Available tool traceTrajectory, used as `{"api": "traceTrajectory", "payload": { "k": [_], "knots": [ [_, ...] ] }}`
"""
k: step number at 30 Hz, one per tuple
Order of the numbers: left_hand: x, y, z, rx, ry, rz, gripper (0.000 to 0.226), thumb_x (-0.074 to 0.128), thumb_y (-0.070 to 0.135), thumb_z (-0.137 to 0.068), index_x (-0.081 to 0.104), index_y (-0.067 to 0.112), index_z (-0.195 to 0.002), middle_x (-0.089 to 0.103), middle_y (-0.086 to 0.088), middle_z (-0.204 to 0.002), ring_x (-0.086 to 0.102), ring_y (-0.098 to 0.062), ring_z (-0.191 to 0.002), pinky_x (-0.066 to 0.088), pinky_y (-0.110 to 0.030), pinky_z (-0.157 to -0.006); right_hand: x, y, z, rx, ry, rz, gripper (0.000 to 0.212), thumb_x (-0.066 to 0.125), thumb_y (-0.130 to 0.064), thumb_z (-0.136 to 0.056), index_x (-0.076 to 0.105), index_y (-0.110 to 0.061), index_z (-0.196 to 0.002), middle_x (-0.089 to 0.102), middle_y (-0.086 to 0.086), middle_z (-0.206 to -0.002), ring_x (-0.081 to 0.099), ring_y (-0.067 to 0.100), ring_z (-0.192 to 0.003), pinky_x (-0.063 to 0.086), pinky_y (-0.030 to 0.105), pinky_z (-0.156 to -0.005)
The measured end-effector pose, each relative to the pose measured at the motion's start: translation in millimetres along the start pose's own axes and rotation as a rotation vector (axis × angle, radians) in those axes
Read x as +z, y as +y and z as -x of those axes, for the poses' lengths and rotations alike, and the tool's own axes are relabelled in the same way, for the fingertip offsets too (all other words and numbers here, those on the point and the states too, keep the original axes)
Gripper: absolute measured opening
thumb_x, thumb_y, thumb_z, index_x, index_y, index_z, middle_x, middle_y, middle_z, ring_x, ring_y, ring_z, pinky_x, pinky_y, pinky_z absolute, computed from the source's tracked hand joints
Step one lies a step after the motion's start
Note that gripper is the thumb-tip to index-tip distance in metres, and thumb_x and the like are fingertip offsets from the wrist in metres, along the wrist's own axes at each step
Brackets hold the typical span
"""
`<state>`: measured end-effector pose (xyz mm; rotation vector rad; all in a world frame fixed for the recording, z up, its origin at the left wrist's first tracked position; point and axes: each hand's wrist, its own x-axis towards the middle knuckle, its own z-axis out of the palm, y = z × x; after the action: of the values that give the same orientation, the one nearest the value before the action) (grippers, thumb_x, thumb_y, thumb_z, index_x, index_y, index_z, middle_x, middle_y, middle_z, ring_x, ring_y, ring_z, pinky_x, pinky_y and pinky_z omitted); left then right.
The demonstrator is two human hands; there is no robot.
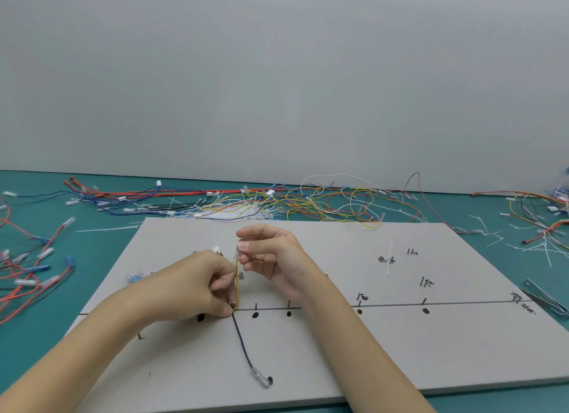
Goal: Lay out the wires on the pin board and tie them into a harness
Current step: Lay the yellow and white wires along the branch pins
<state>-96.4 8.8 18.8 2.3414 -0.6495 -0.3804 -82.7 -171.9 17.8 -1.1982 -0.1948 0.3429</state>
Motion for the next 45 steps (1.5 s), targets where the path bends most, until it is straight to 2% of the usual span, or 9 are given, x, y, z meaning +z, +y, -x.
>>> {"api": "traceTrajectory", "payload": {
  "k": [3,5,7,10,14,28,34,42,45],
  "knots": [
    [0.5,-1.1,-0.2,-0.047,0.005,0.055,0.043,0.077,0.000,-0.072,0.037,0.015,-0.067,0.073,0.006,-0.077,0.067,-0.011,-0.068,0.054,-0.027,-0.065,1.9,0.7,0.3,0.003,-0.019,-0.020,0.019,0.059,0.011,-0.083,0.065,-0.005,-0.090,0.062,0.006,-0.067,0.060,0.016,-0.056,0.052,0.022,-0.055],
    [0.9,-1.0,-0.2,-0.067,-0.005,0.096,0.032,0.079,-0.001,-0.073,0.048,0.010,-0.076,0.073,0.005,-0.075,0.065,-0.009,-0.065,0.052,-0.022,-0.063,3.2,1.3,0.6,0.002,-0.026,-0.023,0.019,0.059,0.011,-0.083,0.065,-0.005,-0.090,0.062,0.005,-0.069,0.061,0.016,-0.057,0.052,0.022,-0.056],
    [-0.6,-0.2,-0.1,-0.080,-0.021,0.116,0.024,0.080,0.002,-0.074,0.063,0.013,-0.086,0.072,0.005,-0.074,0.064,-0.006,-0.064,0.049,-0.018,-0.062,4.3,1.9,0.8,0.002,-0.034,-0.030,0.020,0.059,0.012,-0.083,0.065,-0.006,-0.089,0.062,0.006,-0.070,0.061,0.016,-0.057,0.052,0.022,-0.056],
    [-3.0,1.6,-0.7,-0.060,-0.052,0.088,0.019,0.079,0.006,-0.076,0.074,0.023,-0.082,0.069,0.012,-0.069,0.061,-0.001,-0.064,0.047,-0.015,-0.063,6.1,2.1,1.5,0.005,-0.053,-0.045,0.021,0.058,0.012,-0.082,0.064,-0.008,-0.086,0.061,0.006,-0.072,0.059,0.016,-0.056,0.051,0.022,-0.055],
    [-2.0,0.8,-1.1,-0.029,-0.076,0.082,0.021,0.078,0.007,-0.078,0.074,0.028,-0.077,0.067,0.016,-0.068,0.061,-0.002,-0.068,0.049,-0.018,-0.068,6.7,1.1,2.9,0.007,-0.079,-0.052,0.021,0.059,0.011,-0.080,0.064,-0.009,-0.083,0.060,0.007,-0.073,0.058,0.017,-0.055,0.050,0.022,-0.054],
    [-2.5,-0.7,0.7,0.004,-0.105,0.070,0.021,0.077,0.010,-0.080,0.072,0.031,-0.078,0.063,0.023,-0.068,0.057,-0.001,-0.068,0.048,-0.018,-0.068,7.4,0.1,2.8,0.001,-0.070,-0.050,0.023,0.056,0.013,-0.083,0.061,-0.009,-0.082,0.059,0.006,-0.072,0.055,0.017,-0.054,0.047,0.022,-0.053],
    [-4.0,-1.4,-0.5,0.032,-0.103,0.083,0.027,0.078,0.010,-0.078,0.074,0.037,-0.073,0.064,0.022,-0.069,0.056,-0.003,-0.069,0.047,-0.017,-0.066,7.6,2.8,1.0,-0.012,-0.066,-0.065,0.023,0.059,0.013,-0.082,0.063,-0.009,-0.080,0.059,0.008,-0.074,0.058,0.017,-0.055,0.050,0.023,-0.054],
    [-4.5,-3.5,-1.4,0.020,-0.103,0.124,0.030,0.080,0.006,-0.076,0.075,0.035,-0.071,0.064,0.017,-0.065,0.054,-0.001,-0.064,0.044,-0.015,-0.064,6.6,6.1,-1.2,-0.038,-0.014,-0.007,0.021,0.059,0.014,-0.084,0.062,-0.006,-0.080,0.062,0.008,-0.068,0.062,0.017,-0.058,0.054,0.023,-0.058],
    [-4.5,-2.4,-0.8,0.017,-0.077,0.084,0.025,0.082,0.012,-0.075,0.076,0.037,-0.075,0.064,0.016,-0.071,0.053,-0.005,-0.065,0.045,-0.020,-0.064,6.9,7.3,-1.6,-0.037,-0.005,0.009,0.021,0.058,0.013,-0.085,0.062,-0.006,-0.080,0.064,0.007,-0.067,0.063,0.017,-0.058,0.055,0.022,-0.060]
  ]
}}
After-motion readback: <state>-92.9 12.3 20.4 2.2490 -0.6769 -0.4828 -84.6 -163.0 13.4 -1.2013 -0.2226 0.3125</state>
